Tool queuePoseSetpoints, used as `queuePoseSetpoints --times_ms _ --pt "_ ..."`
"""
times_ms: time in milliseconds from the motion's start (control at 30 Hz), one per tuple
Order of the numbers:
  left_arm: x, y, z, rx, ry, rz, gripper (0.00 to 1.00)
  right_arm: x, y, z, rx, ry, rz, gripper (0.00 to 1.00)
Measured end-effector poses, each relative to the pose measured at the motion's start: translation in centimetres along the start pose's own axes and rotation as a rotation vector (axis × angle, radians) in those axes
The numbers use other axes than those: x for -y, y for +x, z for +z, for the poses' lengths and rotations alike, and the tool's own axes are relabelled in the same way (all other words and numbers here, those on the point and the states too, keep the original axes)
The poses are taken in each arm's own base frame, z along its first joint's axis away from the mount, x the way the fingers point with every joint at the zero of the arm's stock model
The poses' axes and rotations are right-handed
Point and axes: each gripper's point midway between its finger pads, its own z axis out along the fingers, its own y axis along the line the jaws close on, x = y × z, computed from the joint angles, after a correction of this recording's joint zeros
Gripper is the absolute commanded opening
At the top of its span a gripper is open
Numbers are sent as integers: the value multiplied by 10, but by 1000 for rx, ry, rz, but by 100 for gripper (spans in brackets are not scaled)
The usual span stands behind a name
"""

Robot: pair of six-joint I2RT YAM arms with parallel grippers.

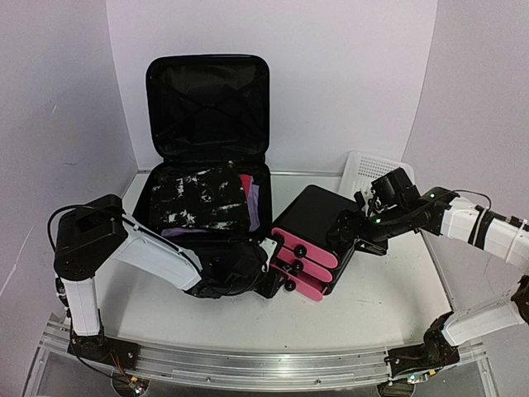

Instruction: Open, take out, and arrange the luggage

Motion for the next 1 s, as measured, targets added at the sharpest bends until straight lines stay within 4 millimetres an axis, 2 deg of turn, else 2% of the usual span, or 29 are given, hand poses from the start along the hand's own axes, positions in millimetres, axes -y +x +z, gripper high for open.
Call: queuePoseSetpoints --times_ms 267,467,567,600,767,900,1000 --pt "-7 -13 16 23 -15 -2 38 1 -2 1 10 8 17 98" --pt "-8 -16 17 29 -17 -7 51 1 -2 1 11 8 18 98" --pt "-8 -16 14 56 2 -9 52 2 -2 1 12 9 18 98" --pt "-10 -14 12 60 4 -11 51 2 -2 1 12 9 18 98" --pt "-20 3 -9 84 24 -36 29 2 -2 0 13 10 18 98" --pt "-21 10 -14 103 53 -85 23 2 -2 0 13 10 17 98" --pt "-17 2 -15 142 83 -134 22 2 -2 0 13 10 17 98"
